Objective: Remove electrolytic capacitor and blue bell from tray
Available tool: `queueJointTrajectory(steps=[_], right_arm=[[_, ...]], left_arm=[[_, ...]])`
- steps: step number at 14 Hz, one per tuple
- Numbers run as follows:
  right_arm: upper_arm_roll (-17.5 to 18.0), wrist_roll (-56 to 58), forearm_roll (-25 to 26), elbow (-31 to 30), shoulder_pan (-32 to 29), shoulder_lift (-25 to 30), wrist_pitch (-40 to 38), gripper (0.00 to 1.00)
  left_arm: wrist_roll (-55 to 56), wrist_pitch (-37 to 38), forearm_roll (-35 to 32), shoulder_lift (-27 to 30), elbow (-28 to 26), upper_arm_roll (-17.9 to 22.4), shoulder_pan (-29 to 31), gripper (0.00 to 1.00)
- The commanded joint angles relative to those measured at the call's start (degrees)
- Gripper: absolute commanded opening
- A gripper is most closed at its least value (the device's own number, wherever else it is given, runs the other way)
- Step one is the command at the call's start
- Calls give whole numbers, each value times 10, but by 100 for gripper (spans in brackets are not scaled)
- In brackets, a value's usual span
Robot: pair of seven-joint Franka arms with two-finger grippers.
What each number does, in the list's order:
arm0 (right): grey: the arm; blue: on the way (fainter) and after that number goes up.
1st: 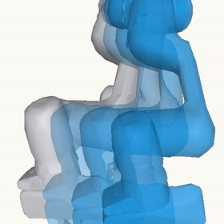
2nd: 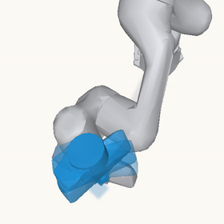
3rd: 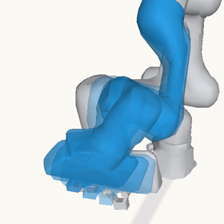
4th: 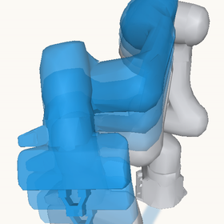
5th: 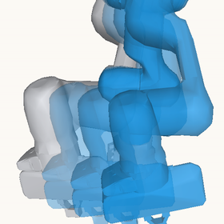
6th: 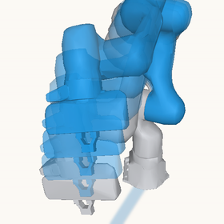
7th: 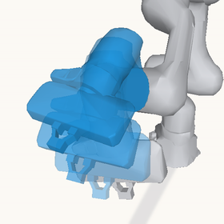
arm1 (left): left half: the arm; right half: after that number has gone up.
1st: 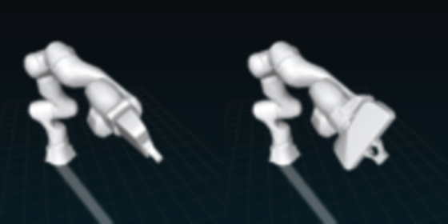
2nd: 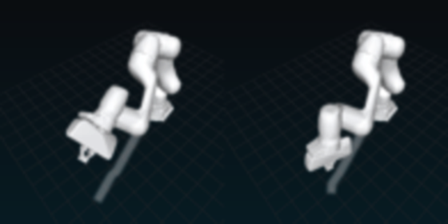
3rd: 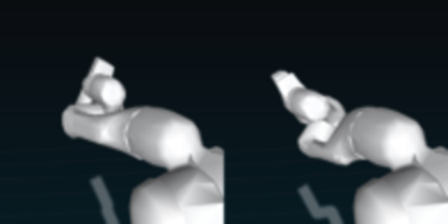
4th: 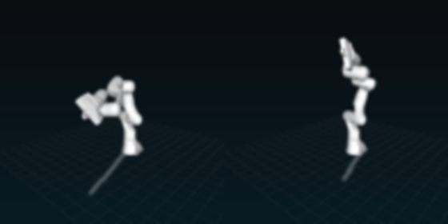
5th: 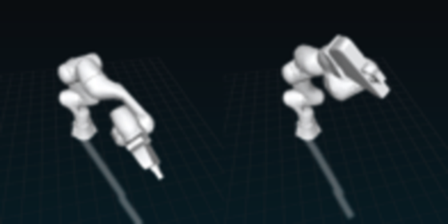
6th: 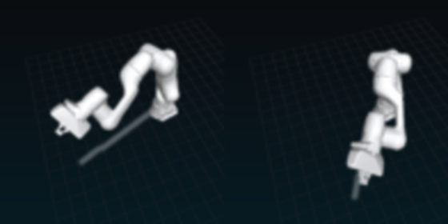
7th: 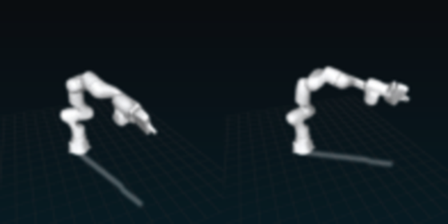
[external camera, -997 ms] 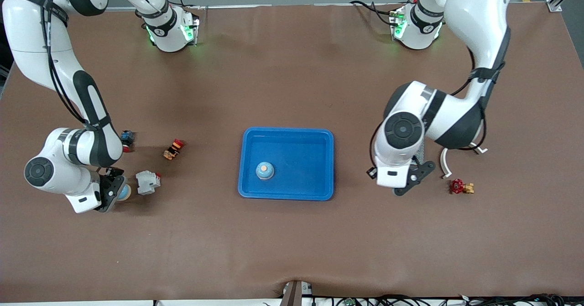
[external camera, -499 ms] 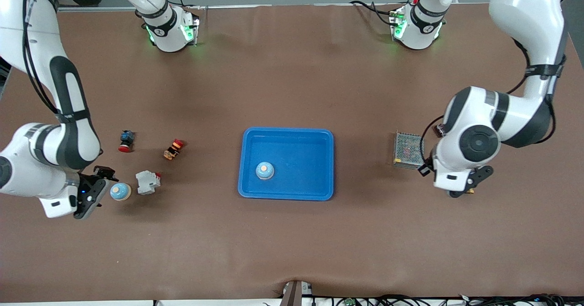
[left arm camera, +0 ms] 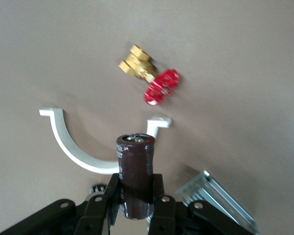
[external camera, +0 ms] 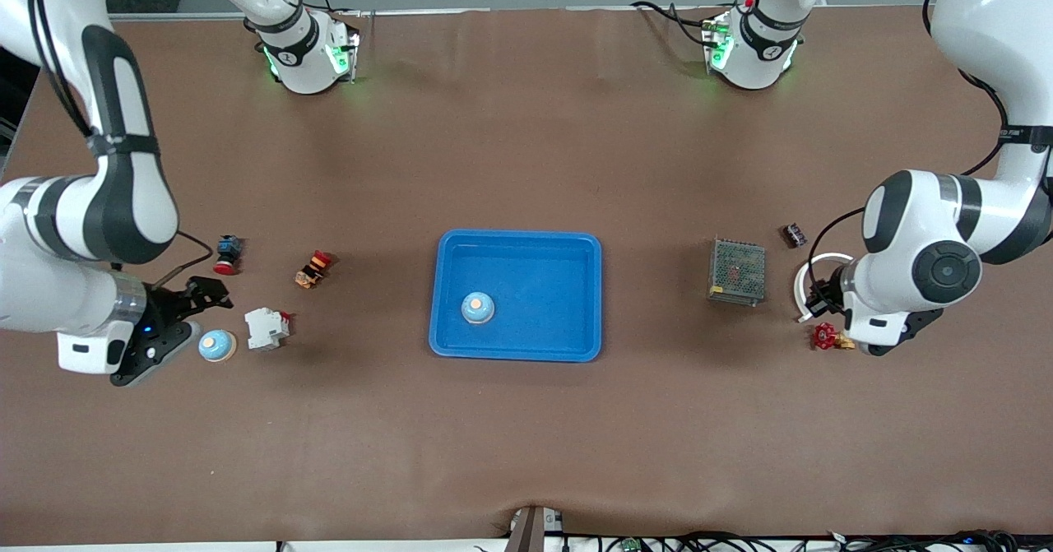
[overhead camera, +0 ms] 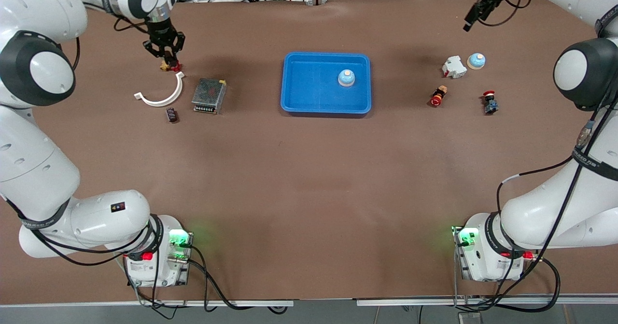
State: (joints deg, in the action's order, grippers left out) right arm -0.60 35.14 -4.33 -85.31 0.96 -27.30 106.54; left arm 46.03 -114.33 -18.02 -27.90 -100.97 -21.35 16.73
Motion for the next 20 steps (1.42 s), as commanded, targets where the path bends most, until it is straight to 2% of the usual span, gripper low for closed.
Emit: queueJointTrajectory(steps=[1, 3, 6, 9, 13, 14, 15, 17, 20], right_arm=[[-3, -120, -14, -14, 40, 30, -17, 100], [-2, -227, -16, -14, 80, 44, -28, 100], [-2, -348, -70, -14, 121, 51, -41, 100], [-3, -450, -82, -14, 164, 47, -23, 100], [-4, -590, -83, -14, 229, 37, 46, 100], [-4, -612, -83, -14, 240, 29, 64, 100], [-4, -632, -82, -14, 252, 18, 83, 100], [-4, -682, -76, -14, 273, -5, 123, 100], [-7, -711, -61, -14, 301, -38, 159, 100]], left_arm=[[-29, -47, -10, 10, -45, -7, 37, 0], [-30, -72, -41, -4, -57, -8, 66, 0], [-35, -102, -56, -19, -73, -7, 74, 0], [-37, -108, -72, -32, -72, -7, 83, 0], [-38, -124, -85, -44, -71, -6, 85, 18], [-38, -124, -87, -49, -70, -6, 85, 26], [-38, -125, -97, -49, -70, -6, 85, 45], [-38, -125, -108, -47, -70, -7, 84, 98], [-36, -118, -108, -25, -64, -11, 81, 100]])
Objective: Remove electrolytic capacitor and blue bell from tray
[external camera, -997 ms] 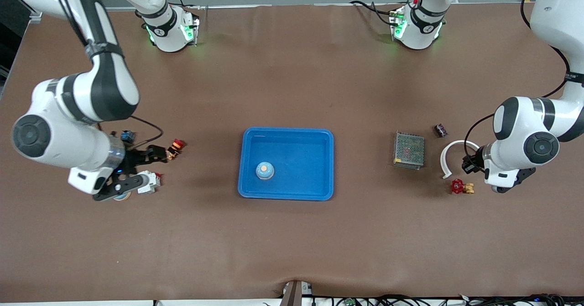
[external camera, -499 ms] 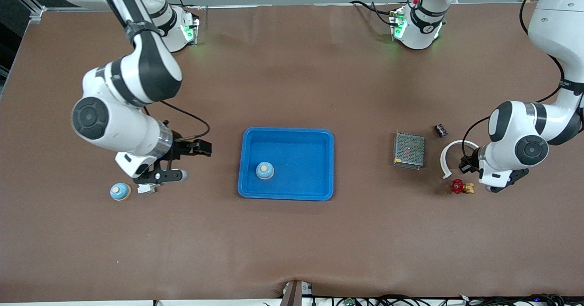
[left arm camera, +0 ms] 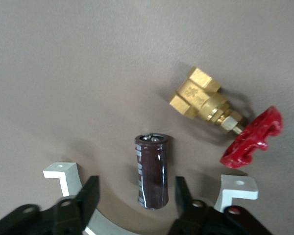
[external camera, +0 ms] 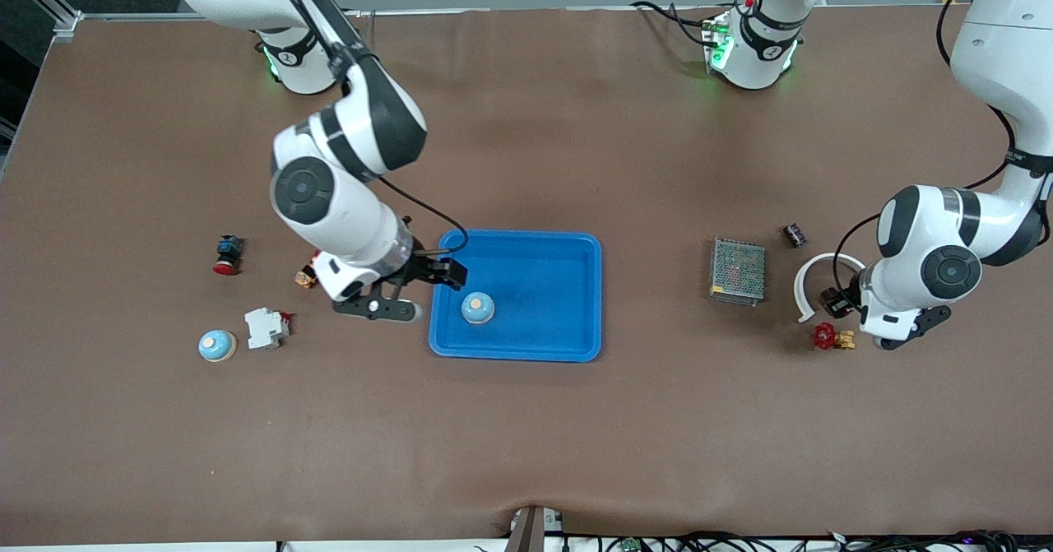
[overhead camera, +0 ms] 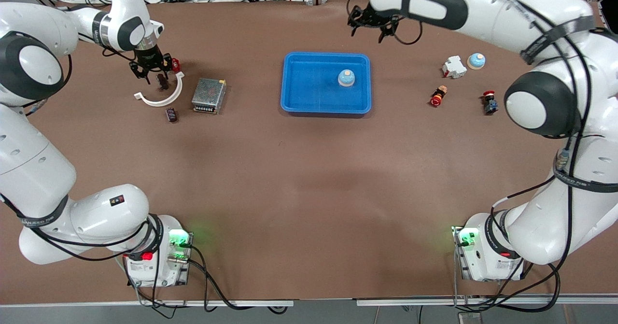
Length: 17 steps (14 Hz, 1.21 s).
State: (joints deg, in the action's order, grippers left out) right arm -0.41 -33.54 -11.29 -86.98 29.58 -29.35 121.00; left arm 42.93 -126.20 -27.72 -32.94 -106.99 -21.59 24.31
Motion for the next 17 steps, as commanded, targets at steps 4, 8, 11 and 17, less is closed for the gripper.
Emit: queueJointTrajectory(steps=[4, 8, 11, 17], right_arm=[[-9, -35, 32, 3, 29, -54, 48, 100], [-9, -35, 35, 3, 35, -96, 105, 100], [-9, -35, 35, 3, 36, -115, 121, 100], [-9, -51, 35, 3, 53, -151, 155, 100]], left_arm=[[-3, 14, -10, 68, 7, -51, 4, 100], [-5, 60, -7, 103, 42, -100, 6, 100], [-34, 141, 1, 103, 114, -141, 6, 100], [-37, 223, 42, 104, 197, -216, 6, 100]])
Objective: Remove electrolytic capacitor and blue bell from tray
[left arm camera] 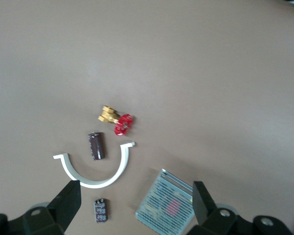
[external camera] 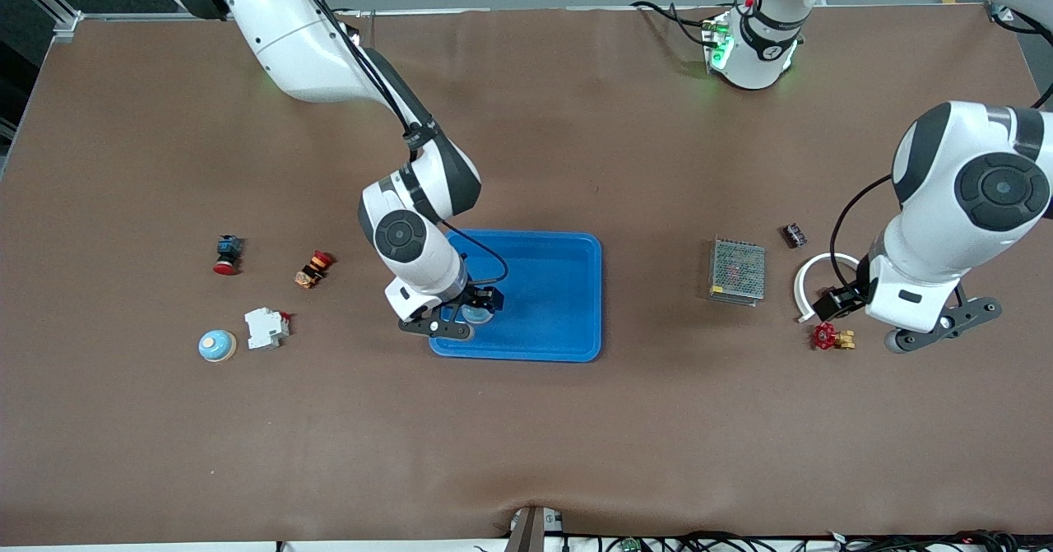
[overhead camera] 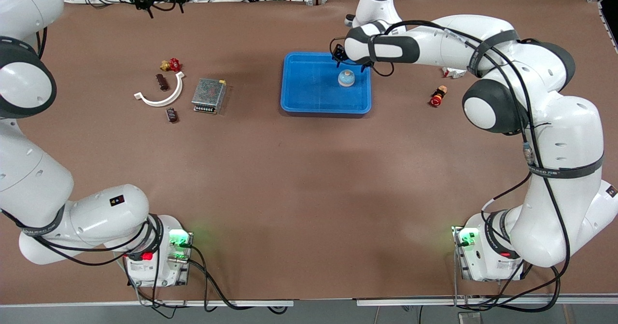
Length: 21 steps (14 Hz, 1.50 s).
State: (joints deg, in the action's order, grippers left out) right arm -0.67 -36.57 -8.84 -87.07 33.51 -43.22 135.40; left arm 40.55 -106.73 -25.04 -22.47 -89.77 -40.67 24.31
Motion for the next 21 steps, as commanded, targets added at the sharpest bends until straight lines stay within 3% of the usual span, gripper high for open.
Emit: queueJointTrajectory(steps=[1, 6, 13, 14, 19, 20, 21], right_arm=[[-6, -21, 10, 4, 15, -17, 15, 100], [-8, -22, 23, 4, 16, -26, 19, 100], [-8, -22, 22, 4, 22, -41, 39, 100], [-8, -22, 22, 4, 22, -41, 39, 97], [-8, -22, 23, 4, 22, -40, 37, 39], [-8, -21, 23, 4, 22, -38, 35, 31], [-8, -20, 23, 5, 22, -36, 31, 30]], left_arm=[[-13, 35, 25, -1, 35, -33, 6, 100], [-12, 64, 29, 5, 55, -71, 6, 100], [-11, 79, 29, 17, 60, -80, 6, 100], [-11, 84, 29, 22, 60, -80, 6, 100], [-12, 98, 29, 24, 60, -83, 6, 100], [-13, 100, 28, 24, 61, -83, 7, 100], [-13, 100, 28, 24, 61, -83, 7, 100]])
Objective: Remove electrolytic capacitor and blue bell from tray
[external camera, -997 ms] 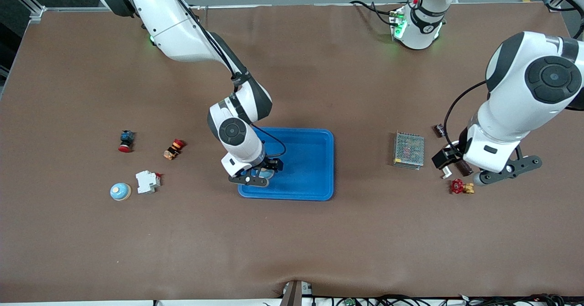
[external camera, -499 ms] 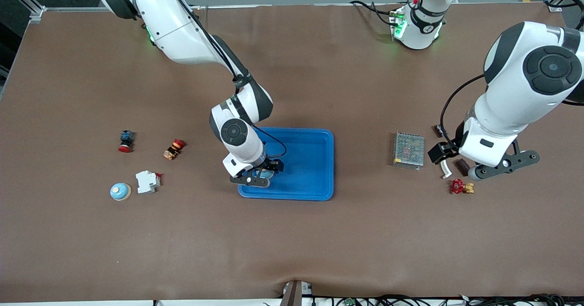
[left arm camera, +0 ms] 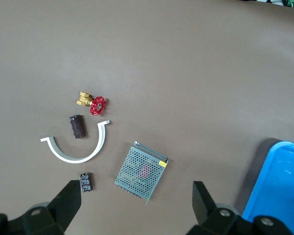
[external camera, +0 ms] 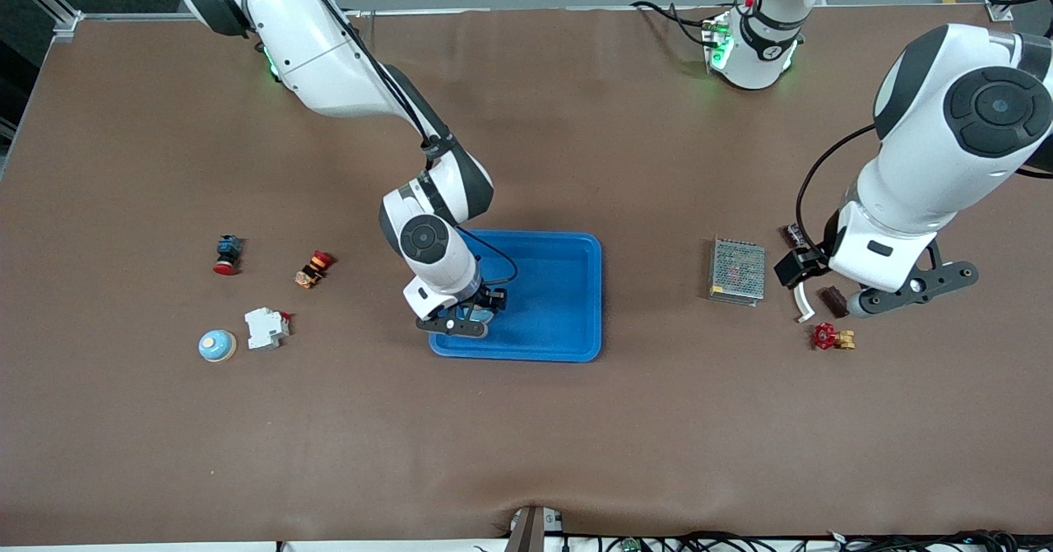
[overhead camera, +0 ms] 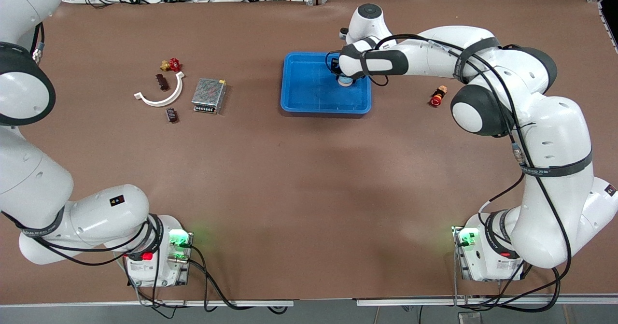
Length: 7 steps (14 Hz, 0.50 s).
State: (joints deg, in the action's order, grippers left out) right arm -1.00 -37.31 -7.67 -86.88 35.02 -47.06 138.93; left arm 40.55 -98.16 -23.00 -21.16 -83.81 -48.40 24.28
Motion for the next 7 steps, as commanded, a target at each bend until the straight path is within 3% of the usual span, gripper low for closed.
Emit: queueJointTrajectory(steps=[1, 4, 7], right_arm=[[-5, -10, 11, 2, 5, 6, -8, 30], [-2, -13, 9, 1, 5, 44, -87, 31], [-1, -9, 8, -18, 5, 135, -197, 31]], left_arm=[[-13, 14, 8, 11, 1, -6, 8, 100], [-13, 14, 8, 11, 3, -6, 8, 100], [-13, 17, 9, 11, 8, -6, 8, 100]])
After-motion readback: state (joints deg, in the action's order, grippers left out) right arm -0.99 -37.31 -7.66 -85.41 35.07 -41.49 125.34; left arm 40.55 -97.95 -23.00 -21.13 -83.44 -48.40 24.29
